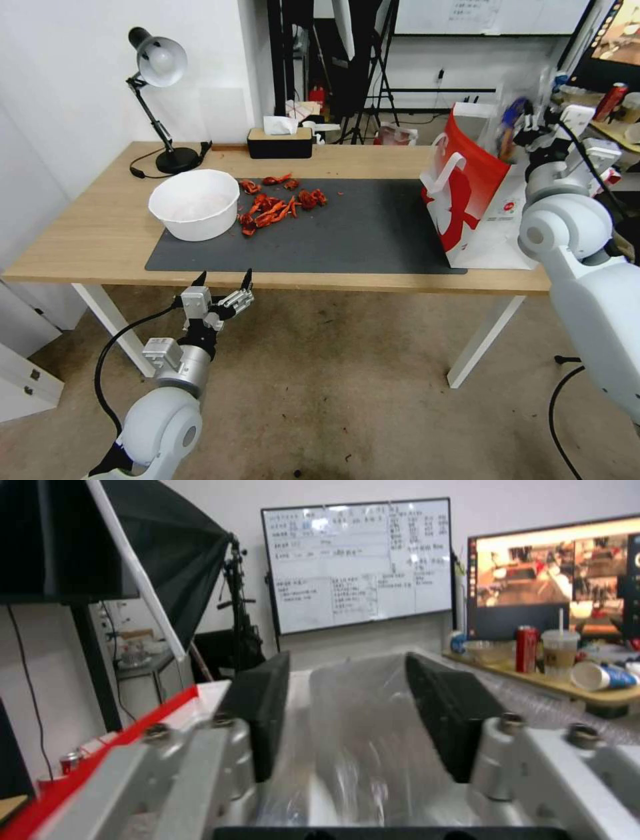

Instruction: Close the takeout container lid, then place the container into the takeout bag.

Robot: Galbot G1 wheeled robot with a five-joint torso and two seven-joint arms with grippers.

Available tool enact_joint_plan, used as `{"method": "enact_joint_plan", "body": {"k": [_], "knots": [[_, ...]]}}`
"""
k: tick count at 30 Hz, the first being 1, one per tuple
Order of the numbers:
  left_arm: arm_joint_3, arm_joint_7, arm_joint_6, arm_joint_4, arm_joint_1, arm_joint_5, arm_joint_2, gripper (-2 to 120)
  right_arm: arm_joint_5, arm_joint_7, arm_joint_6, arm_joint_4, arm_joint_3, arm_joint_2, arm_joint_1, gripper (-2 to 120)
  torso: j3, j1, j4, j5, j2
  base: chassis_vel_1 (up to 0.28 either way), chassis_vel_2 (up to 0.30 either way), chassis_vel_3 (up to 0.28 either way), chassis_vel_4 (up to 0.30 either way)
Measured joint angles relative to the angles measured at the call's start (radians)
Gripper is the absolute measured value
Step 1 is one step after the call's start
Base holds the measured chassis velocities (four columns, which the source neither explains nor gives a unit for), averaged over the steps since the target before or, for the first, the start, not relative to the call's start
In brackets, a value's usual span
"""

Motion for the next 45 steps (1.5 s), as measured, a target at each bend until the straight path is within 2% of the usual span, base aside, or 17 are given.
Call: {"method": "enact_joint_plan", "body": {"k": [2, 3, 7, 8, 10, 14, 17, 23, 27, 29, 30, 35, 42, 45], "knots": [[-0.002, -0.002, 0.002, -0.008, -0.001, -0.001, 0.004, 100, 0.010, 0.004, -0.005, 0.001, 0.001, 0.001, -0.004, 61, 0.000, 0.000, -0.0001, 0.0001, 0.000, 0.000, 0.000, 0.000, 0.000], [-0.002, -0.002, 0.002, -0.008, -0.001, -0.001, 0.004, 100, 0.010, 0.004, -0.005, 0.001, 0.001, 0.001, -0.004, 61, 0.000, 0.000, -0.0001, 0.0001, 0.000, 0.000, 0.000, 0.000, 0.000], [-0.003, -0.005, 0.006, -0.017, 0.003, -0.001, 0.003, 100, 0.050, -0.016, 0.000, 0.016, 0.005, -0.005, -0.007, 80, 0.000, 0.000, -0.0001, 0.0000, 0.000, 0.000, 0.000, 0.000, 0.000], [-0.003, -0.005, 0.006, -0.017, 0.003, -0.001, 0.003, 100, 0.050, -0.016, 0.000, 0.016, 0.005, -0.005, -0.007, 80, 0.000, 0.000, -0.0001, 0.0000, 0.000, 0.000, 0.000, 0.000, 0.000], [-0.003, -0.006, 0.007, -0.021, 0.008, -0.001, -0.002, 100, 0.073, -0.042, 0.016, 0.030, 0.009, -0.012, -0.008, 90, 0.000, 0.000, 0.0000, 0.0001, 0.000, 0.000, 0.000, 0.000, 0.000], [-0.008, -0.007, 0.007, -0.027, 0.016, -0.001, -0.009, 100, 0.108, -0.086, 0.045, 0.077, 0.012, -0.025, -0.020, 99, 0.000, 0.000, -0.0002, 0.0001, 0.000, 0.000, 0.000, 0.000, 0.000], [-0.015, -0.006, 0.007, -0.029, 0.020, -0.001, -0.012, 100, 0.125, -0.126, 0.074, 0.120, 0.012, -0.030, -0.037, 100, 0.000, 0.000, 0.0000, -0.0001, 0.000, 0.000, 0.000, 0.000, 0.000], [-0.039, 0.020, 0.012, -0.047, 0.040, 0.004, -0.016, 100, 0.162, -0.282, 0.107, 0.225, 0.026, -0.062, -0.143, 100, 0.000, 0.000, 0.0000, -0.0001, 0.000, 0.000, 0.000, 0.000, 0.000], [-0.048, 0.037, 0.002, -0.045, 0.053, 0.027, -0.021, 100, 0.110, -0.380, 0.132, 0.270, 0.051, -0.083, -0.267, 100, 0.000, 0.000, -0.0003, 0.0001, 0.000, 0.000, 0.000, 0.000, 0.000], [-0.048, 0.037, 0.002, -0.045, 0.053, 0.027, -0.021, 100, 0.110, -0.380, 0.132, 0.270, 0.051, -0.083, -0.267, 100, 0.000, 0.000, -0.0003, 0.0001, 0.000, 0.000, 0.000, 0.000, 0.000], [-0.051, 0.049, -0.010, -0.040, 0.066, 0.041, -0.029, 100, 0.058, -0.430, 0.153, 0.299, 0.061, -0.087, -0.356, 100, 0.000, 0.000, -0.0003, 0.0002, 0.000, 0.000, 0.000, 0.000, 0.000], [-0.047, 0.030, 0.009, -0.041, 0.072, 0.072, -0.039, 100, -0.008, -0.450, 0.174, 0.327, 0.074, -0.081, -0.466, 100, 0.000, 0.000, 0.0000, -0.0002, 0.000, 0.000, 0.000, 0.000, 0.000], [-0.052, 0.057, -0.037, -0.015, 0.082, 0.107, -0.051, 100, -0.117, -0.485, 0.258, 0.320, 0.100, -0.033, -0.659, 100, 0.000, 0.000, -0.0002, 0.0001, 0.000, 0.000, 0.000, 0.000, 0.000], [-0.055, 0.072, -0.069, 0.001, 0.091, 0.113, -0.052, 100, -0.199, -0.501, 0.336, 0.303, 0.106, 0.010, -0.757, 100, 0.000, 0.000, -0.0001, 0.0000, 0.000, 0.000, 0.000, 0.000, 0.000]]}}
